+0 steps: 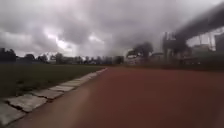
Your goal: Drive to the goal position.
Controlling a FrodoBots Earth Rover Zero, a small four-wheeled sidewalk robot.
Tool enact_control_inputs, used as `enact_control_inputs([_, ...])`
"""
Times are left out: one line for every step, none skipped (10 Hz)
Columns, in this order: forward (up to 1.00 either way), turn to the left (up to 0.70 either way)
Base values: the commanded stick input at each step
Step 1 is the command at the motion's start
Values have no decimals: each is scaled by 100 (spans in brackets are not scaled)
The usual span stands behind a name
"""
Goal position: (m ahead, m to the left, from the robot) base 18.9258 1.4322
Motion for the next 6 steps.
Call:
enact_control_inputs([70,0])
enact_control_inputs([70,0])
enact_control_inputs([70,0])
enact_control_inputs([70,0])
enact_control_inputs([70,0])
enact_control_inputs([70,0])
